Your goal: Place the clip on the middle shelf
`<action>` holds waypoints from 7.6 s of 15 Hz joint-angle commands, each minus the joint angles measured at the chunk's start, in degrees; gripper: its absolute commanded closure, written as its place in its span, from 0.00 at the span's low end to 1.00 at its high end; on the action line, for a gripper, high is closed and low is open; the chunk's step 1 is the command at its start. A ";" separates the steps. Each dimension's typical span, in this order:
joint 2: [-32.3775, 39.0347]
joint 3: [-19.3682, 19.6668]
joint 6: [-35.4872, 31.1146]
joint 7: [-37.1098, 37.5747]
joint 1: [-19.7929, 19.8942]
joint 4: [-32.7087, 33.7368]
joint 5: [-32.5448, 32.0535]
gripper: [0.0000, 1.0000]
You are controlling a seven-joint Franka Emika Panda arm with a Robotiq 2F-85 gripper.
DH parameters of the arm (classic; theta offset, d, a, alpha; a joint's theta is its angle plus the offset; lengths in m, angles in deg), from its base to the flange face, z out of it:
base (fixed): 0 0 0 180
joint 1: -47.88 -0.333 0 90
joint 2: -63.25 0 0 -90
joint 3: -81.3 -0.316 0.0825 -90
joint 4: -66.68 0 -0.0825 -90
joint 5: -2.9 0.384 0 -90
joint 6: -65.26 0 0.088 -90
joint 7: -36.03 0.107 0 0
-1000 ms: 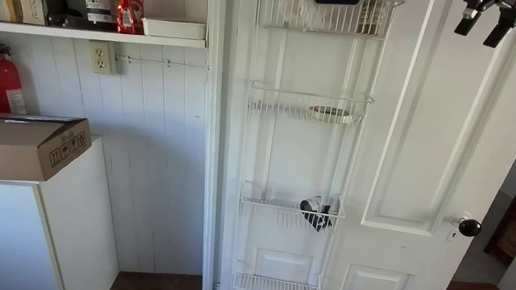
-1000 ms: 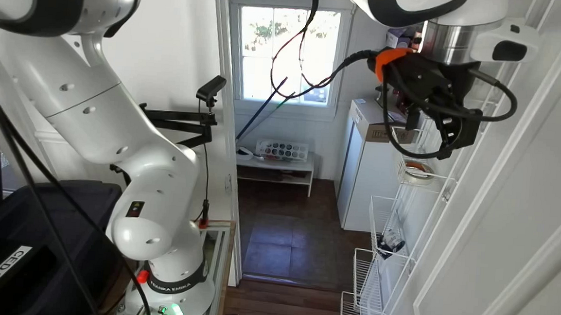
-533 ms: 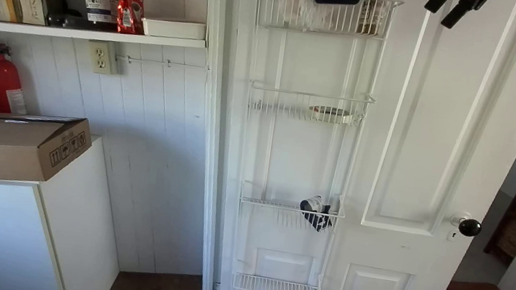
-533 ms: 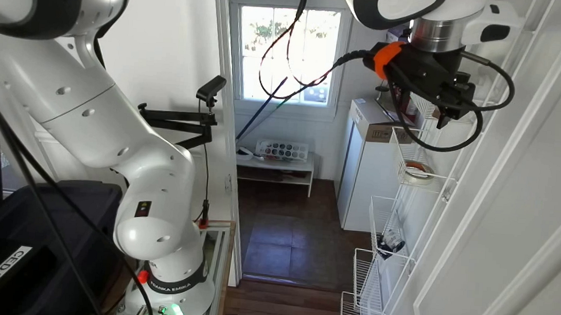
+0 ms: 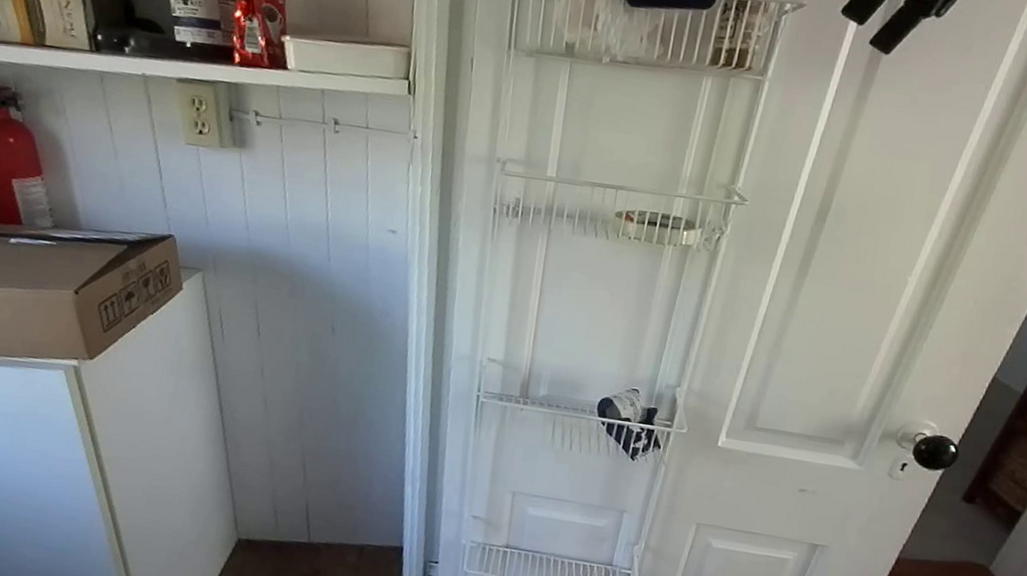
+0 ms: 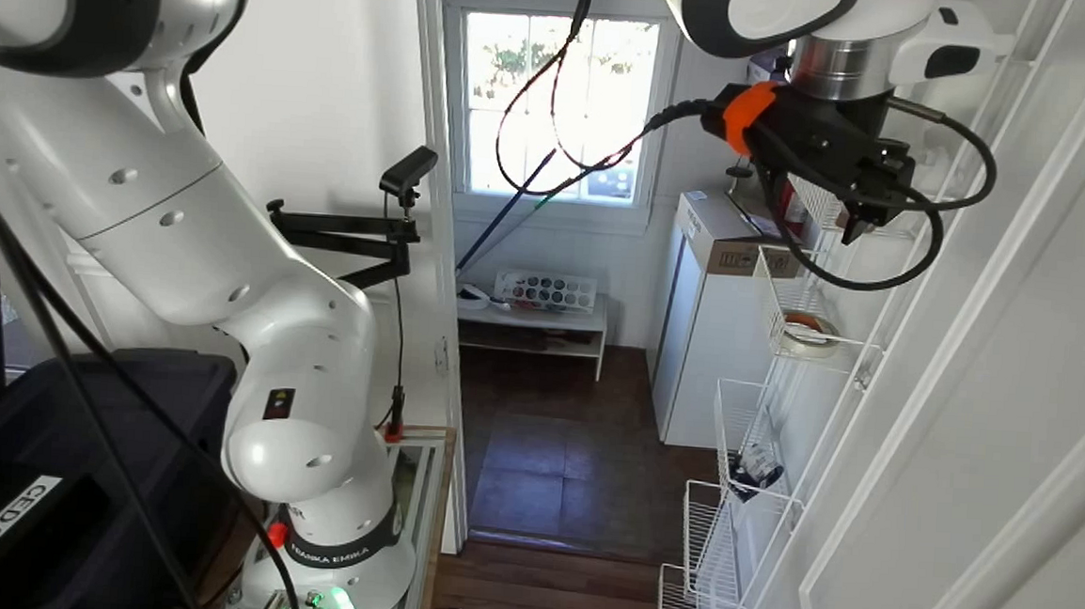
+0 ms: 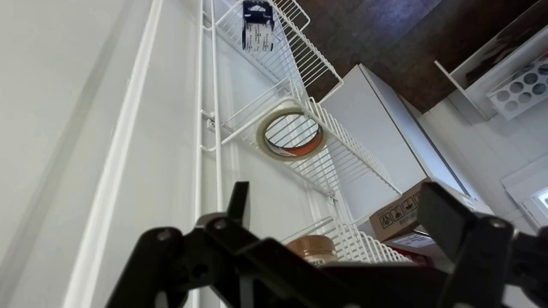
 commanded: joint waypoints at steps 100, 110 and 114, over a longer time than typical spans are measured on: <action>-2.06 -2.54 -22.77 -58.47 -11.55 -2.97 33.04 0.97; -3.73 -4.73 -12.49 -55.40 -6.67 -8.53 32.65 0.97; -3.69 -4.48 -14.21 -57.02 -5.88 -12.92 34.81 0.97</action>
